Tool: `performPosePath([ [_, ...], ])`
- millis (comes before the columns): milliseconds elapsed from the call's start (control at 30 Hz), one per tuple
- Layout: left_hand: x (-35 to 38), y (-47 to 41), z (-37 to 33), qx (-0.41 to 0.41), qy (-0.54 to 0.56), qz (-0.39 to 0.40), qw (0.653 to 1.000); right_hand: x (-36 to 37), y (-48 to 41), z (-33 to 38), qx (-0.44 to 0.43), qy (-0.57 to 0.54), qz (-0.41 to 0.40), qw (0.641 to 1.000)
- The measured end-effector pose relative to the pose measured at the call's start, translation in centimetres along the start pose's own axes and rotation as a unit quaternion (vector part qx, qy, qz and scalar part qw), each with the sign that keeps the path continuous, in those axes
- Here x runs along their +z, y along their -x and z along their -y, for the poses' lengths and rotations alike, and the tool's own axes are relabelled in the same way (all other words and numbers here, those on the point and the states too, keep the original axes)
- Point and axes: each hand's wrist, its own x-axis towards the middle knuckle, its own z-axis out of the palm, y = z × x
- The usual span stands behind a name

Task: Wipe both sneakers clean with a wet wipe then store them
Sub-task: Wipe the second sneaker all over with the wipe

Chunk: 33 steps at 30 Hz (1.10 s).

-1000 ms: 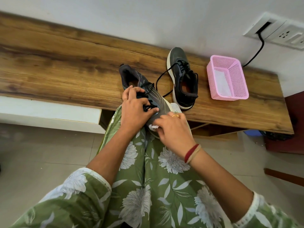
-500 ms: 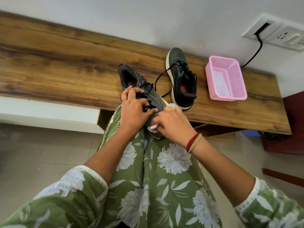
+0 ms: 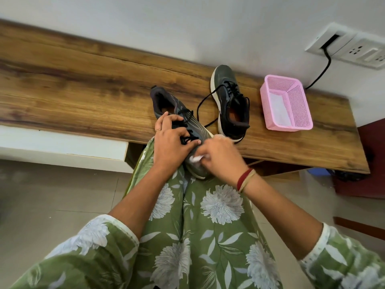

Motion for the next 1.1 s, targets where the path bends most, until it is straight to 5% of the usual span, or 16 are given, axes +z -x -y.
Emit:
performPosePath([
  [100,-0.1,0.1,0.1,0.002,0.012,-0.012,1.000,0.4,1.2,0.6,-0.046,0.002,0.025,0.999],
  [200,-0.1,0.1,-0.1,-0.003,0.006,-0.006,1.000,0.0,0.3,-1.5,0.072,0.021,-0.061,0.995],
  [333,0.0,0.1,0.1,0.007,0.006,-0.005,1.000,0.9,1.5,0.5,-0.036,-0.002,0.000,0.999],
  [467,0.0,0.0,-0.1,0.000,-0.008,0.003,1.000,-0.6,0.4,-1.8,0.082,0.014,-0.051,0.995],
  [600,0.0,0.0,0.2,0.010,0.000,0.001,1.000,0.2,2.0,0.2,-0.035,-0.005,0.004,0.999],
  [733,-0.1,-0.1,0.0,0.002,-0.004,0.001,1.000,-0.2,2.0,-2.4,0.088,-0.061,-0.061,0.992],
  [867,0.0,-0.1,0.2,0.008,0.000,0.000,1.000,2.0,4.8,0.3,0.011,-0.075,-0.066,0.995],
  [1000,0.1,-0.1,0.1,0.004,0.001,-0.005,1.000,2.3,4.4,-0.8,0.093,-0.088,-0.154,0.980],
  [1100,0.1,0.0,0.3,0.007,0.005,-0.002,1.000,2.7,5.0,1.4,0.048,-0.052,-0.134,0.988],
])
